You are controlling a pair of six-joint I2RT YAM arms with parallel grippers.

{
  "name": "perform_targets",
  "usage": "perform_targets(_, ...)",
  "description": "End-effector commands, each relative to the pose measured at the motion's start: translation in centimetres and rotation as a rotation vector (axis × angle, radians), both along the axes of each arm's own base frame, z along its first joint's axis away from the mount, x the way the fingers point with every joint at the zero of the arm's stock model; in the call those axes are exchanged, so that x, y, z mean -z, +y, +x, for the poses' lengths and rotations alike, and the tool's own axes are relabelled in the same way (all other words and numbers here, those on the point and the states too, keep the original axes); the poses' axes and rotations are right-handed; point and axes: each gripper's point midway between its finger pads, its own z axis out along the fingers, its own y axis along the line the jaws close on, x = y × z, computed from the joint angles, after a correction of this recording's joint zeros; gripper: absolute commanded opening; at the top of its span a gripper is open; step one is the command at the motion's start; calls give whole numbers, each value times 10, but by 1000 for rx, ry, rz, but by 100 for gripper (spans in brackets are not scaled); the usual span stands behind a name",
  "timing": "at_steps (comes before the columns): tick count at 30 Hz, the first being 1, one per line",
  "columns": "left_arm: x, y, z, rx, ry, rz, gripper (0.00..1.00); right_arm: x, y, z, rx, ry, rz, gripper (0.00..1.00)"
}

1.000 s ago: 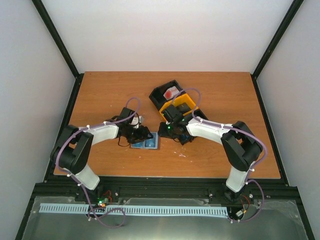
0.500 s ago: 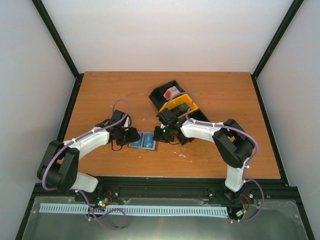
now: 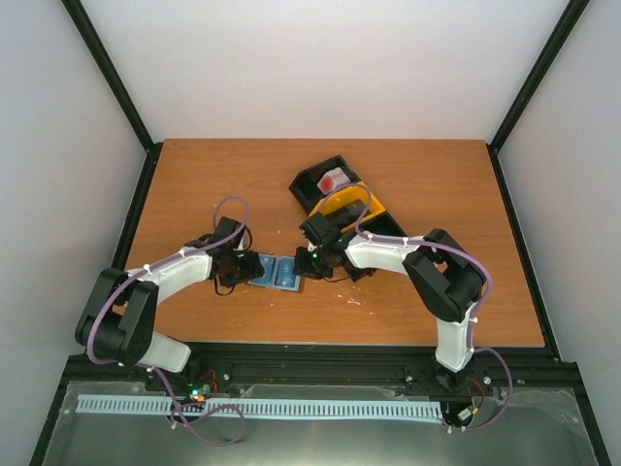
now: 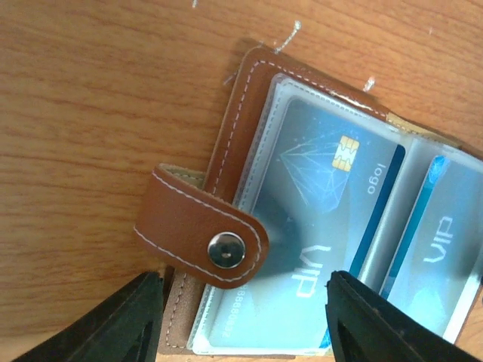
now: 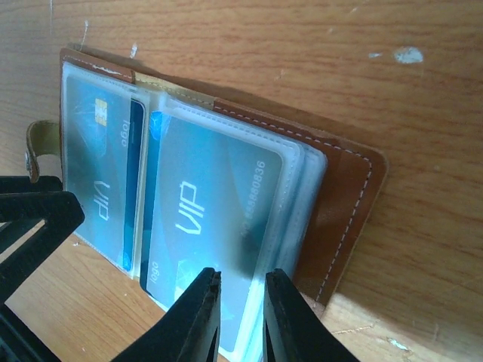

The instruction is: Put the credit cards into the card holder

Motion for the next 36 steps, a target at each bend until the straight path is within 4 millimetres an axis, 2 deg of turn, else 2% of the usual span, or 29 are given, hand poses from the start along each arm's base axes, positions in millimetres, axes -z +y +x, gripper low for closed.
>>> perform_targets(1, 14, 6, -6, -8, 40, 23, 57, 5, 7, 3, 14, 12, 7, 17)
perform_targets(5, 15, 3, -9, 1, 47, -1, 49, 13, 3, 2, 36, 34, -21, 19)
perform_targets(11, 14, -4, -14, 27, 55, -39, 44, 23, 0, 0, 73, 68, -42, 26)
perform_targets(14, 14, -6, -16, 39, 57, -53, 42, 16, 14, 1, 64, 74, 49, 26)
perform_targets(19, 14, -9, -16, 47, 58, -65, 40, -8, 36, 4, 59, 61, 212, 27)
perform_targets(24, 14, -10, -16, 49, 58, -75, 39, -18, 49, 3, 67, 97, 326, 28)
perform_targets(29, 15, -9, -17, 47, 60, -68, 39, -20, 51, 4, 73, 93, 356, 36)
perform_targets(36, 18, -9, -17, 49, 71, -65, 36, -8, 40, 6, 108, 88, 264, 39)
